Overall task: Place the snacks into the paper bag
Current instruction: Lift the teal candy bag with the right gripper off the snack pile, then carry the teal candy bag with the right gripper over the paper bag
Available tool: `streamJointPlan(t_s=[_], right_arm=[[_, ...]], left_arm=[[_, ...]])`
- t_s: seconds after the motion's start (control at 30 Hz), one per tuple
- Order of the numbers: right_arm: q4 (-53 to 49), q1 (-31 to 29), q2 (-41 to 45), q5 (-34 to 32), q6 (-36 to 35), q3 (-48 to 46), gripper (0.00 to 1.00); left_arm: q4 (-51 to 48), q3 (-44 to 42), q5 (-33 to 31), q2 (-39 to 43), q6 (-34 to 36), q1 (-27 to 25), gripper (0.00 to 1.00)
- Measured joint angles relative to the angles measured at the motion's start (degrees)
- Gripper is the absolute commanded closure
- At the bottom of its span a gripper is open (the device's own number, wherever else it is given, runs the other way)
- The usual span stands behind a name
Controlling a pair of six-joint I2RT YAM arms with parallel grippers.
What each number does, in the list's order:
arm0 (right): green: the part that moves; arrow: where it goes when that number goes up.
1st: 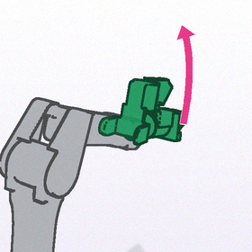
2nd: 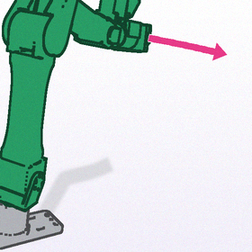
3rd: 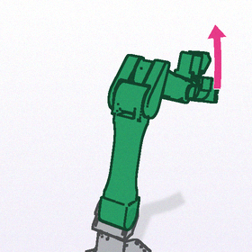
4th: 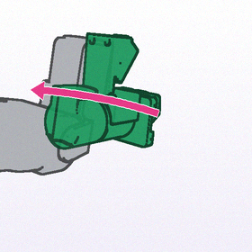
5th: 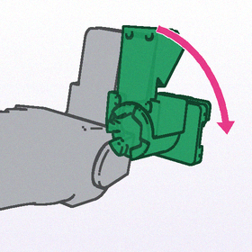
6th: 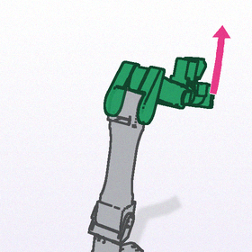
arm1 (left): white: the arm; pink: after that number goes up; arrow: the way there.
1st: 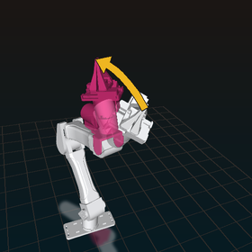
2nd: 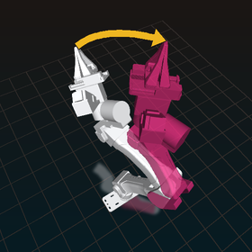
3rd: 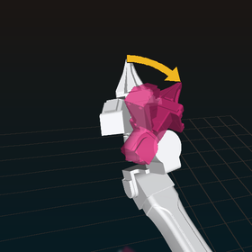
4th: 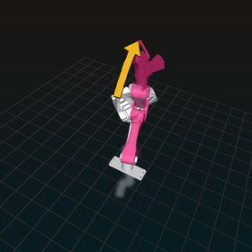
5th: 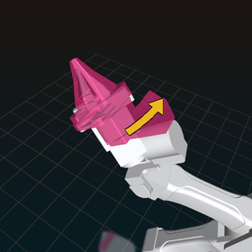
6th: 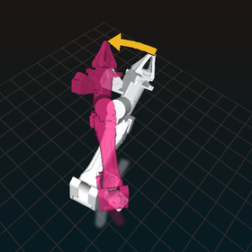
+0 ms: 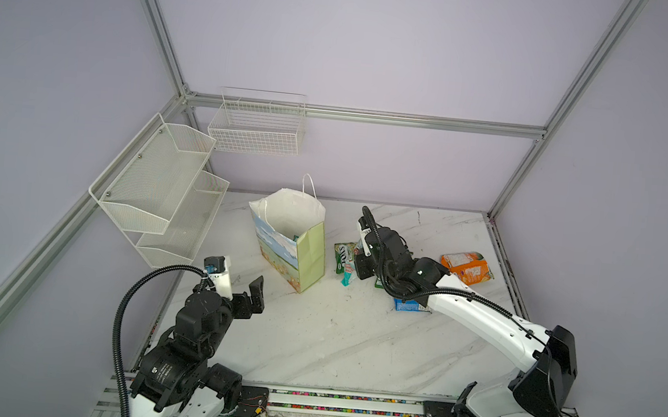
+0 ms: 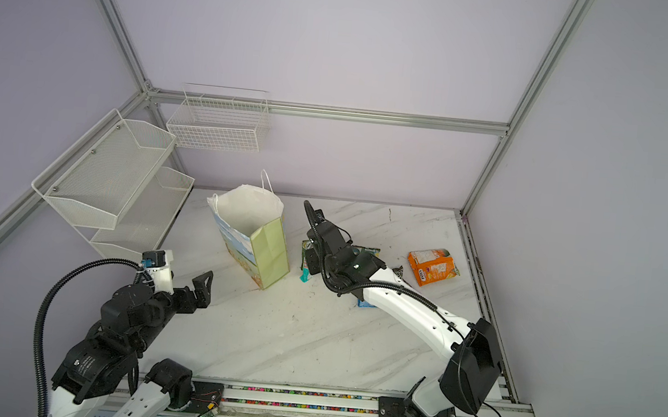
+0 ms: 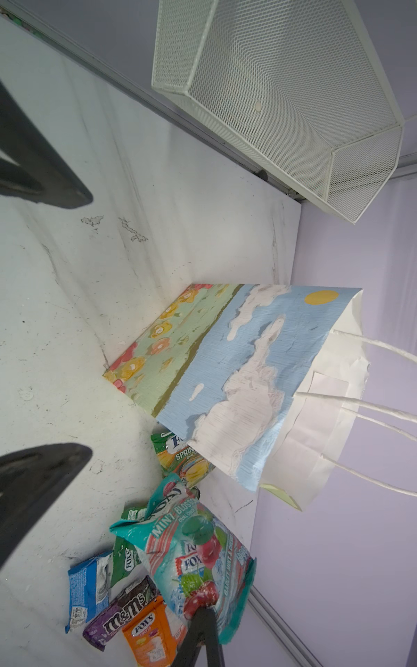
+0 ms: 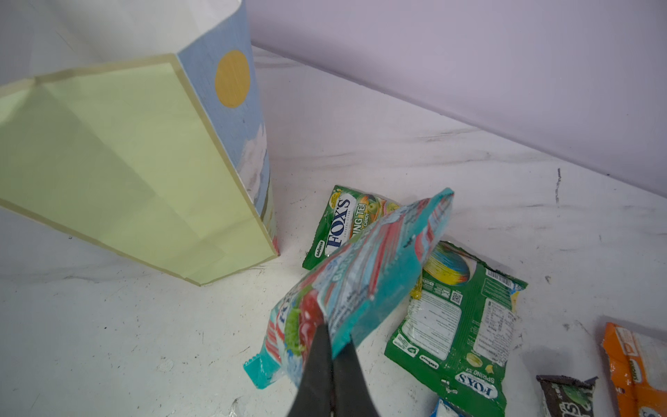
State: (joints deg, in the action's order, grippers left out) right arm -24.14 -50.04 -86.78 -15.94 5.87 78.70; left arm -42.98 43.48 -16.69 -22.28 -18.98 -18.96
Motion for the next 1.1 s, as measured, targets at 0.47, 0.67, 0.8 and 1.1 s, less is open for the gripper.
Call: streamJointPlan(t_s=[0.47,0.67,0.8,1.1], right_arm=[[-2.8,-1.0,-0.7,-3.1,-6.0,8.3,1.0],[-4.1,-2.5,-2.4,-4.9,-8.2,10.8,1.0],[-5.1,-3.8,-3.2,-6.1,-9.9,12.3,1.0],[-5.8,-7.6,-4.2,-9.9,-14.4,16.8,1.0]], left_arm=[[0.0,0.0,0.0,0.0,0.0,0.0,0.0],[0.0,0.0,0.0,0.0,0.0,0.0,0.0],[0.0,0.0,0.0,0.0,0.0,0.0,0.0],[0.0,0.0,0.0,0.0,0.0,0.0,0.0]])
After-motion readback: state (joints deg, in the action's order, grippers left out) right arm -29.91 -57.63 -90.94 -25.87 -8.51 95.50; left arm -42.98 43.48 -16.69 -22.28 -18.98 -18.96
